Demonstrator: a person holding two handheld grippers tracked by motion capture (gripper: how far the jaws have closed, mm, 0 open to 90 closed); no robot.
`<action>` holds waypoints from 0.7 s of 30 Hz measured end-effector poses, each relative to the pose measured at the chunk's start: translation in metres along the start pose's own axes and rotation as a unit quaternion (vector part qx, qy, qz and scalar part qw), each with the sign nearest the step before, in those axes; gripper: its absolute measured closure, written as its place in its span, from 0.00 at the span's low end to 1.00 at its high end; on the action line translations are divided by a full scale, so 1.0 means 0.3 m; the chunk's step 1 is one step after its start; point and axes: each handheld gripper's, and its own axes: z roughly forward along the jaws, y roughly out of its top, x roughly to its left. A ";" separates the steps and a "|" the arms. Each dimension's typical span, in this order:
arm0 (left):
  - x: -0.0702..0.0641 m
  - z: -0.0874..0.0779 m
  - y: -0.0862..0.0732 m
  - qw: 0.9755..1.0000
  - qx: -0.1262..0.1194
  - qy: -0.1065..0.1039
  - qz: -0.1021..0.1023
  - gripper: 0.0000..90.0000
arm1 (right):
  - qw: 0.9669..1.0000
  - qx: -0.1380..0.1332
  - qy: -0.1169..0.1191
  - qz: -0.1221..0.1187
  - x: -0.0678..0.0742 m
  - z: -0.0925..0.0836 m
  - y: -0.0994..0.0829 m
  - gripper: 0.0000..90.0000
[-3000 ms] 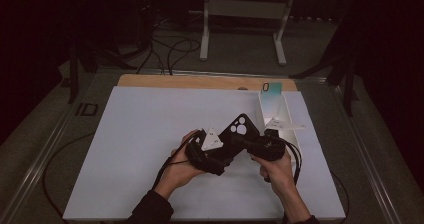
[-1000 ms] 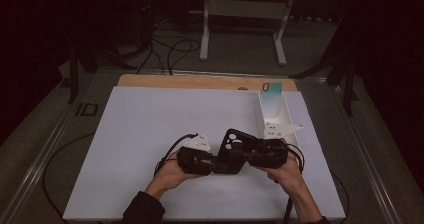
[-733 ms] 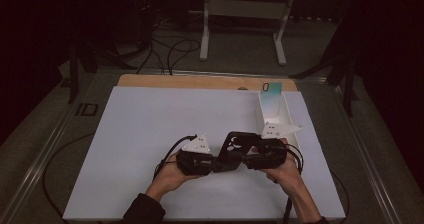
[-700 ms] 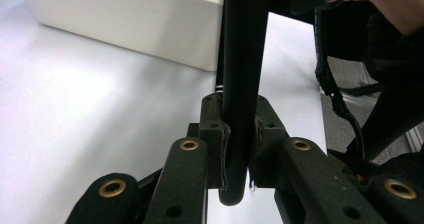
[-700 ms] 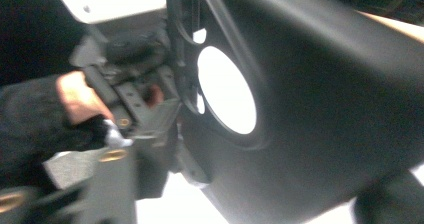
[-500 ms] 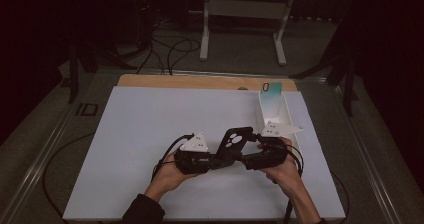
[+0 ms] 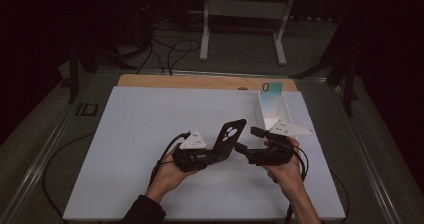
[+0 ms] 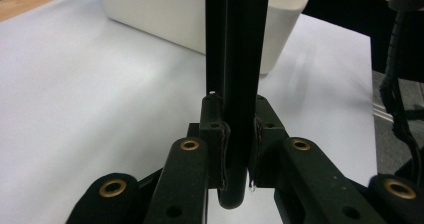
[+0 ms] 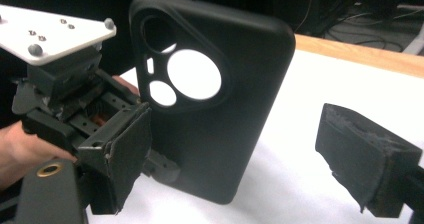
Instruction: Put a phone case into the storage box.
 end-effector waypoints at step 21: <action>-0.023 0.012 -0.005 1.000 0.004 0.015 0.003 0.89 | 0.998 -0.042 -0.019 0.034 0.053 0.049 0.034 0.16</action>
